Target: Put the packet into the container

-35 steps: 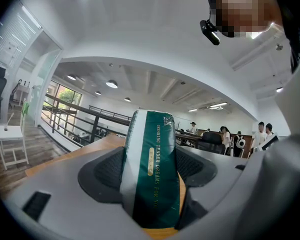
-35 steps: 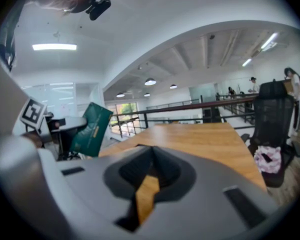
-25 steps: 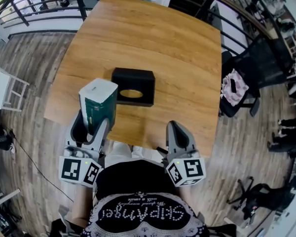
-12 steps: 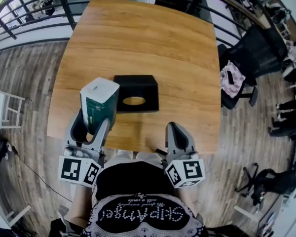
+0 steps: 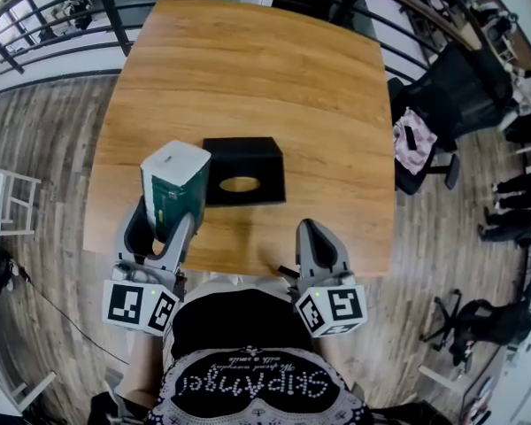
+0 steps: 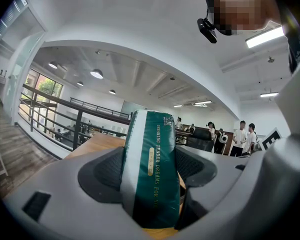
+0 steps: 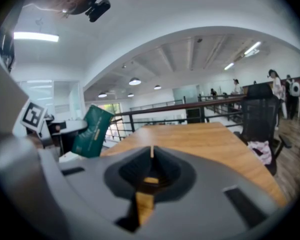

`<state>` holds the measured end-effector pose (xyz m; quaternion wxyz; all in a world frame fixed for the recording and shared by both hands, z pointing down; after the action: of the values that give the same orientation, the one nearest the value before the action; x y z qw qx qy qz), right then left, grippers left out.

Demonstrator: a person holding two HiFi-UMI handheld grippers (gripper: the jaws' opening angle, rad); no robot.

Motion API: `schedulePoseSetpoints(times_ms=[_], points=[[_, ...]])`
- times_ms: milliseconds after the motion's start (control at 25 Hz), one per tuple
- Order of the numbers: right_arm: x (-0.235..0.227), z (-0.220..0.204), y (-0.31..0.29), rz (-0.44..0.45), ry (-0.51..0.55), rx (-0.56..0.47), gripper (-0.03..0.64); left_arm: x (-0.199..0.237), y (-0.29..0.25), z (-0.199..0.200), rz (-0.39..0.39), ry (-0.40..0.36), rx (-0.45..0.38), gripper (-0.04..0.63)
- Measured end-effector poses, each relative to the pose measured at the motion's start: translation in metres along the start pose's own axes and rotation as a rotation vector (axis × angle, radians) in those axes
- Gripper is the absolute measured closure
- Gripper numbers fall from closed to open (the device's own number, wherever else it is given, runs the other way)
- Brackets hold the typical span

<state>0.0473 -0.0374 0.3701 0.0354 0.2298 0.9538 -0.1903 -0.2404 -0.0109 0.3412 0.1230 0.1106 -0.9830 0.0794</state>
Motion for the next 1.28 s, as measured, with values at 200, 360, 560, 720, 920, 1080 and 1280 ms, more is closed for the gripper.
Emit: schedulePoseSetpoints(times_ms=[200, 360, 560, 720, 920, 1080, 1280], points=[[-0.004, 0.003, -0.003, 0.016, 0.01, 0.002, 0.578, -0.001, -0.003, 0.001, 0.013, -0.001, -0.011, 0.249], [-0.015, 0.009, -0.004, 0.019, 0.017, -0.003, 0.578, -0.001, -0.005, 0.004, 0.037, -0.006, -0.02, 0.249], [-0.033, 0.013, -0.005, 0.022, 0.017, 0.005, 0.58, -0.003, -0.011, 0.012, 0.056, -0.045, -0.033, 0.25], [-0.043, 0.018, -0.013, 0.03, 0.009, 0.011, 0.58, -0.002, -0.022, 0.029, 0.018, -0.125, -0.012, 0.25], [-0.048, 0.018, -0.011, 0.035, -0.003, 0.009, 0.58, -0.006, -0.029, 0.051, -0.041, -0.248, 0.014, 0.25], [-0.055, 0.014, -0.009, 0.017, -0.018, 0.015, 0.578, -0.007, -0.037, 0.067, -0.081, -0.317, 0.018, 0.25], [-0.059, 0.01, -0.005, -0.009, -0.04, 0.024, 0.58, -0.011, -0.052, 0.071, -0.167, -0.374, 0.064, 0.25]])
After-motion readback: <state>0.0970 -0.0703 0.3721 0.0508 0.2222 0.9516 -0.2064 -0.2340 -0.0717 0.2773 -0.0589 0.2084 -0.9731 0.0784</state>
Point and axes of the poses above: the fingertips, and each gripper's own axes: y backward along the fingers, x to its left, z out of its top, the point moved 7 cm from there along y, backward along the fingers, and after that the axes turned 2 degrees about -z, right-handed, at the moved point
